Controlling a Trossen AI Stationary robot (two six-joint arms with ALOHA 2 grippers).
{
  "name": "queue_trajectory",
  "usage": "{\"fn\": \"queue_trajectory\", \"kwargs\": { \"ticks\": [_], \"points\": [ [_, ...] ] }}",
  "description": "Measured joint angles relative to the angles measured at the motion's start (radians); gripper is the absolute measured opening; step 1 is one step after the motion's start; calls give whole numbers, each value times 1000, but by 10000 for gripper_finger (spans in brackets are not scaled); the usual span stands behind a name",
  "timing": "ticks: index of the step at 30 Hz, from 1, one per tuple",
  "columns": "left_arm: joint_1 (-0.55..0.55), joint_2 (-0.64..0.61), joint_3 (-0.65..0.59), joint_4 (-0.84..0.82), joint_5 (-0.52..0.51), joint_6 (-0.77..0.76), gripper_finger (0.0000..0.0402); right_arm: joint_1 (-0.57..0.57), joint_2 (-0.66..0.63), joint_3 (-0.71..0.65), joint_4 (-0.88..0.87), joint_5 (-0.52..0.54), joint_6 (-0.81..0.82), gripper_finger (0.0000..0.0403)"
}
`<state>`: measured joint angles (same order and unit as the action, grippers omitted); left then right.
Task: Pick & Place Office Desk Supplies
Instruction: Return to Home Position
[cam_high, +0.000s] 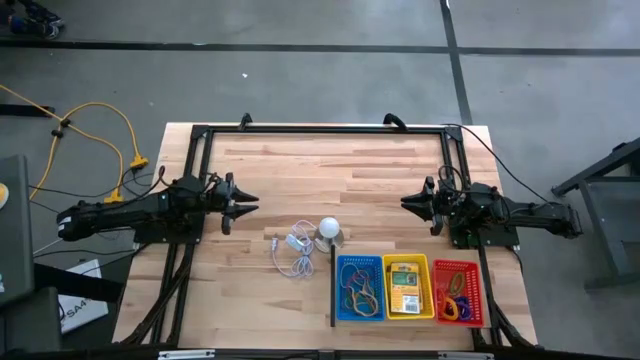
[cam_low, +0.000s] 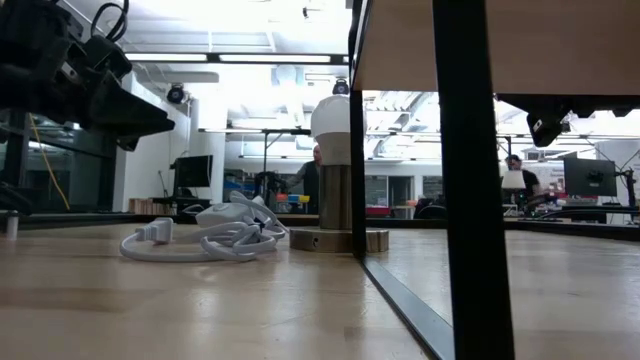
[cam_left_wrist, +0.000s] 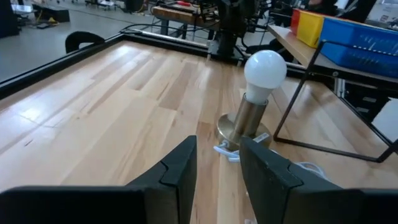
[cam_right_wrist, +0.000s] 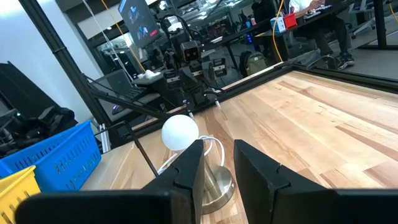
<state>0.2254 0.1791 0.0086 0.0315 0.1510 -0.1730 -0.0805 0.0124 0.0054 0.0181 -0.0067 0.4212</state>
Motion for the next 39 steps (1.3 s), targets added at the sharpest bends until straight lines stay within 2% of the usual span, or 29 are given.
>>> {"fn": "queue_trajectory", "kwargs": {
  "ticks": [4,39],
  "points": [
    [-16,0,0,-6,-26,2,118,0,0,0,0,0,0,75],
    [-19,0,0,-6,-25,25,118,0,0,0,0,0,0,75]
  ]
}}
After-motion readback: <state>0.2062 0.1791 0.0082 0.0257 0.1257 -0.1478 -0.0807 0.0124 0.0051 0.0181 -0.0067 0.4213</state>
